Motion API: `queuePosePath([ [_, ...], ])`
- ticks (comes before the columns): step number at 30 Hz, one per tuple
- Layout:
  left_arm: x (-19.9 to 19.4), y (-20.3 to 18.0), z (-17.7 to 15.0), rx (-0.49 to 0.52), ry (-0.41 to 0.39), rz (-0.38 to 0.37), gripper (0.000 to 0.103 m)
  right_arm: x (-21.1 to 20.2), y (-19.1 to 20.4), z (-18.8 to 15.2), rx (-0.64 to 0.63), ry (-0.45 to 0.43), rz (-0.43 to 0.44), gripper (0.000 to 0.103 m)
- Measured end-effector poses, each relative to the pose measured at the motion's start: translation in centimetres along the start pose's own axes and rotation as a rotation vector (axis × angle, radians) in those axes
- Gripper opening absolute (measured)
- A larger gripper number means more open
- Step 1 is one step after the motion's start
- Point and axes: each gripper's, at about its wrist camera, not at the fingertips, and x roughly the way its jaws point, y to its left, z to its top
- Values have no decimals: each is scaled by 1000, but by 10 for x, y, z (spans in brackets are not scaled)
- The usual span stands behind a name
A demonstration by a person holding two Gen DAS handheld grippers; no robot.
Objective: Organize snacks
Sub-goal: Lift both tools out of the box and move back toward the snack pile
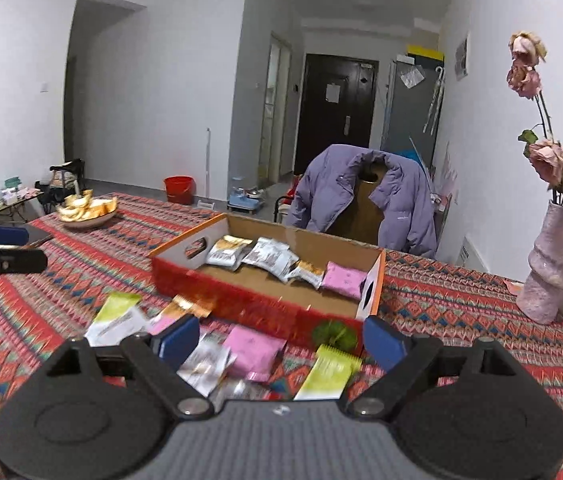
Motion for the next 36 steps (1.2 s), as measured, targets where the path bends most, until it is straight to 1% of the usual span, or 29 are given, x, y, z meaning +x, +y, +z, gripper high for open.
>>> queuePosePath([
  [2, -15, -1, -13, -23, 5, 14, 95, -14, 9, -18, 11, -3, -1, 90],
  [3, -22, -3, -18, -32, 14, 20, 95, -19, 13, -26, 17, 3, -2, 93],
  [6, -36, -10, -37, -35, 38, 14, 95, -34, 25, -50, 28, 14, -14, 94],
  [10, -40, -15, -66, -7, 102, 31, 95, -45, 31, -78, 59, 53, 2, 94],
  [12, -39, -15, -74, -13, 123, 35, 95, -48, 31, -87, 73, 68, -2, 94],
  [14, -38, -12, -78, -32, 131, 18, 95, -46, 30, -93, 101, 78, 20, 94],
  [16, -36, -12, -78, -37, 130, 19, 95, -43, 29, -97, 113, 87, 32, 94],
  [20, -30, -14, -74, -19, 123, 32, 95, -36, 25, -98, 132, 88, 19, 94],
  [26, -3, -14, -70, -5, 157, 46, 94, -19, 12, -99, 189, 102, -4, 92],
  [28, 9, -14, -68, 3, 168, 46, 93, -11, 8, -98, 202, 113, -6, 88],
  [29, 14, -14, -67, 7, 172, 48, 92, -7, 6, -98, 202, 119, -7, 83],
  [30, 20, -14, -65, 11, 176, 51, 89, -3, 5, -97, 201, 124, -8, 81],
  [36, 62, -11, -52, 42, 183, 71, 82, 28, -3, -89, 206, 147, -22, 79],
])
